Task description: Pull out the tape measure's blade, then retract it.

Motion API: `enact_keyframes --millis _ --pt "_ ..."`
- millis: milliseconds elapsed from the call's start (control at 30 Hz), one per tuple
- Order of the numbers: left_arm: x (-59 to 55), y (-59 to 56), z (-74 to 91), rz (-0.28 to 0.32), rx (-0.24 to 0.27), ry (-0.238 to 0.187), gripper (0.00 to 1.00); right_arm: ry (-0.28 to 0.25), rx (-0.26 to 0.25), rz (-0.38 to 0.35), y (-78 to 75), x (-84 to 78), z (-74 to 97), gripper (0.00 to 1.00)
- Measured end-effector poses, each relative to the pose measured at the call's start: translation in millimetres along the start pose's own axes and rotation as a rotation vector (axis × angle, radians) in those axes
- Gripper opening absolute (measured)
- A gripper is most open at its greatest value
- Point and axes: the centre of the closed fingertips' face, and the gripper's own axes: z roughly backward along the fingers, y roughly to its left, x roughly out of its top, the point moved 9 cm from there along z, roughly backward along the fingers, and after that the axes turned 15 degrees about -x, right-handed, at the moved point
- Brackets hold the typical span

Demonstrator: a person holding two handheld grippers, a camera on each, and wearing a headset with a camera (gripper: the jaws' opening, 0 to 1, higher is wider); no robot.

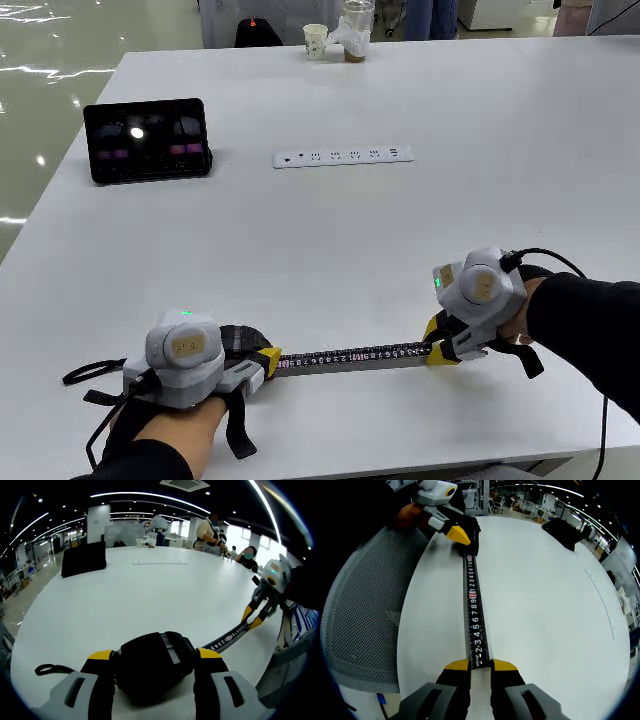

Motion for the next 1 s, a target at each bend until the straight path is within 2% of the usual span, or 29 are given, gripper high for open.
enact_keyframes --millis 1000 --pt "0.5 1.2 -0.3 -0.002 -0.001 0.003 0.59 -0.004 -0.001 -0.022 1.1 11.6 -6.3 0.12"
